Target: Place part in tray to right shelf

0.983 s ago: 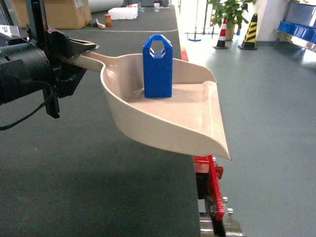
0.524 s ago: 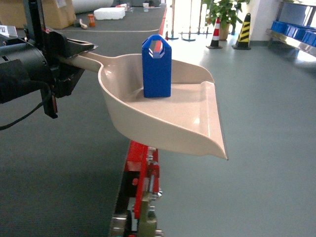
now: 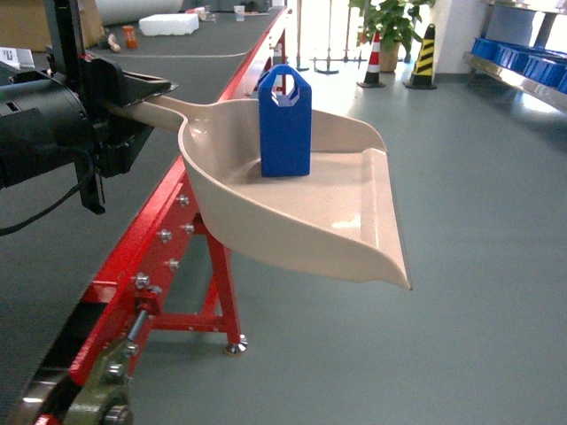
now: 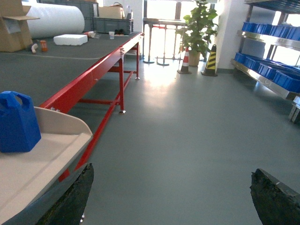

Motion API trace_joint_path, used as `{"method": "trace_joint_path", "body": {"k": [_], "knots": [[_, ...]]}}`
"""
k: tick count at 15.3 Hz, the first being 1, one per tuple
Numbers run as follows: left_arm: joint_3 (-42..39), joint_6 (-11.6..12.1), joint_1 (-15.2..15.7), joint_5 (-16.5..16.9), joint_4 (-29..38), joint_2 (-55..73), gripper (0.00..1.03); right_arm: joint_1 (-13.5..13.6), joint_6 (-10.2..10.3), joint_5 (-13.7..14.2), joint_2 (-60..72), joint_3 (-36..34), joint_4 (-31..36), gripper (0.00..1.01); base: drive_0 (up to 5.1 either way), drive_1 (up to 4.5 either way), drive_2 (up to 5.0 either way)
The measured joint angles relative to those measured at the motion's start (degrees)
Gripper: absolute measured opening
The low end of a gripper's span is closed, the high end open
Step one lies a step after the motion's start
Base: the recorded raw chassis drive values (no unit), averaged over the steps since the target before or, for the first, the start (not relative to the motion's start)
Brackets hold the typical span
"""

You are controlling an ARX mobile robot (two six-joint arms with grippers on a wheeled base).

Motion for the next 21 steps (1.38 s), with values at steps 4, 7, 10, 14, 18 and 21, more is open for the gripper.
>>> {"method": "trace_joint_path", "body": {"k": [4, 7, 10, 14, 18, 21], "knots": [[0.0, 0.0, 0.0, 0.0, 0.3, 0.0, 0.14, 0.0, 0.0, 0.0, 0.0, 0.0, 0.0, 0.98, 5.0, -2.40, -2.4], [0.0, 0.0, 0.0, 0.2, 0.3, 0.0, 0.14, 0.0, 0.0, -0.1, 0.0, 0.0, 0.1, 0.98, 4.8, -2.57, -2.6], [0.0, 0.0, 0.1, 0.0, 0.2, 0.0, 0.14, 0.0, 0.0, 0.0, 0.0, 0.0, 0.1, 0.98, 5.1, -2.28, -2.3], [0.0, 0.0, 0.1, 0.0, 0.4, 0.0, 0.14, 0.0, 0.0, 0.0, 0.0, 0.0, 0.0, 0.98, 4.9, -2.44, -2.4], [0.0, 0.0, -0.1, 0.1, 0.4, 0.0, 0.14, 0.0, 0.0, 0.0, 0.0, 0.0, 0.0, 0.98, 5.0, -2.43, -2.4], [0.0, 0.0, 0.0, -0.1, 0.1, 0.0, 0.14, 0.0, 0.0, 0.0, 0.0, 0.0, 0.0, 0.98, 5.0, -2.37, -2.4]]}}
